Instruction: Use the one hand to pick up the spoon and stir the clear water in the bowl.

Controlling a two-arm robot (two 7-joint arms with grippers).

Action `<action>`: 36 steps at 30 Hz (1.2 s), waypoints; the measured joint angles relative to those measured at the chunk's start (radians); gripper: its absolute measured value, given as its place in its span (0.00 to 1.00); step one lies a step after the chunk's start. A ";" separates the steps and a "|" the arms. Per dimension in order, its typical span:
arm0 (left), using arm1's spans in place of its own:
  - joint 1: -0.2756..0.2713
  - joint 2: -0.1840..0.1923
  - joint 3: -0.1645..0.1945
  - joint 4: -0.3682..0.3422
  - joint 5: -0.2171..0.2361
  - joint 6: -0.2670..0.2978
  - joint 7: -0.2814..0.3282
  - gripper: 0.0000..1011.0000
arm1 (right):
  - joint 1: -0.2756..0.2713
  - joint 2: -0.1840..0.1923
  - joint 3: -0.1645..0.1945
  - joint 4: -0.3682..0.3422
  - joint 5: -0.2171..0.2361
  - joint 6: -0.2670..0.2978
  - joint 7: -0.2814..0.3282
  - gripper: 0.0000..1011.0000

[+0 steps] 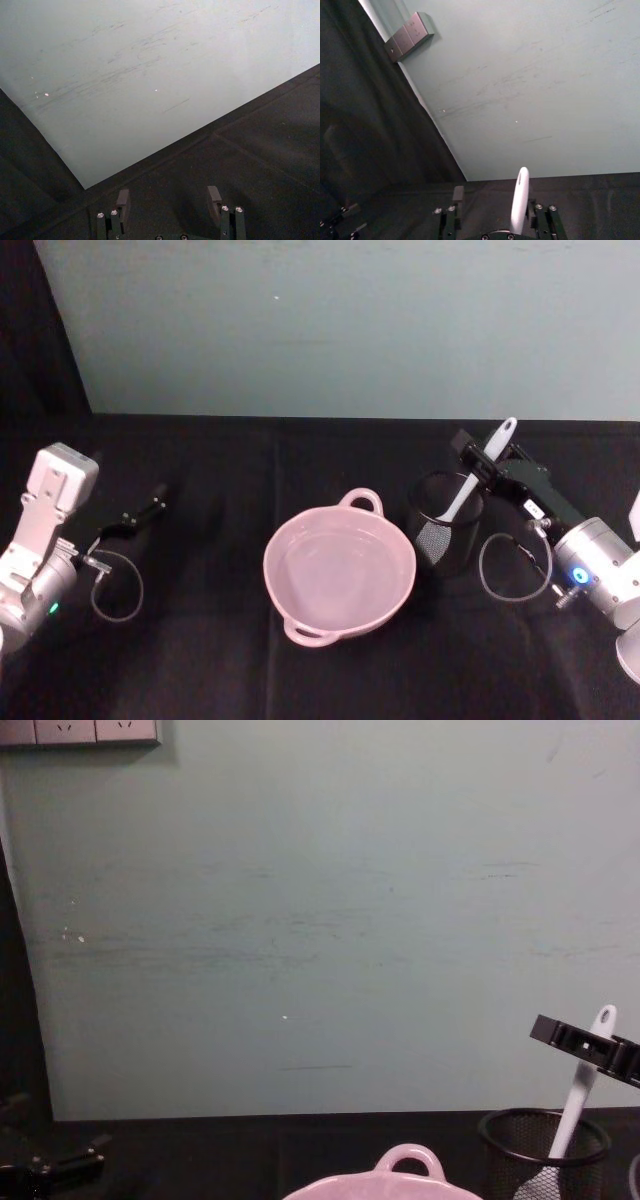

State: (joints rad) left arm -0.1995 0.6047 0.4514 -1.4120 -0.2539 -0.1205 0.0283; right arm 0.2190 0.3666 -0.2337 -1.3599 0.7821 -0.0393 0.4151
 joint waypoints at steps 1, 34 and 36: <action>0.000 0.000 0.000 0.000 0.000 0.000 0.000 0.99 | 0.000 0.000 0.000 0.000 0.000 0.000 0.000 0.71; 0.000 0.000 0.000 0.000 0.000 0.000 0.000 0.99 | -0.002 0.012 0.000 -0.004 -0.054 -0.006 -0.045 0.99; 0.000 0.000 0.000 0.000 0.000 0.000 0.000 0.99 | -0.002 0.015 0.001 -0.004 -0.074 -0.009 -0.056 0.99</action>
State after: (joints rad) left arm -0.1995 0.6047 0.4514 -1.4120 -0.2539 -0.1205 0.0283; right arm 0.2171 0.3817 -0.2326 -1.3643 0.7082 -0.0486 0.3591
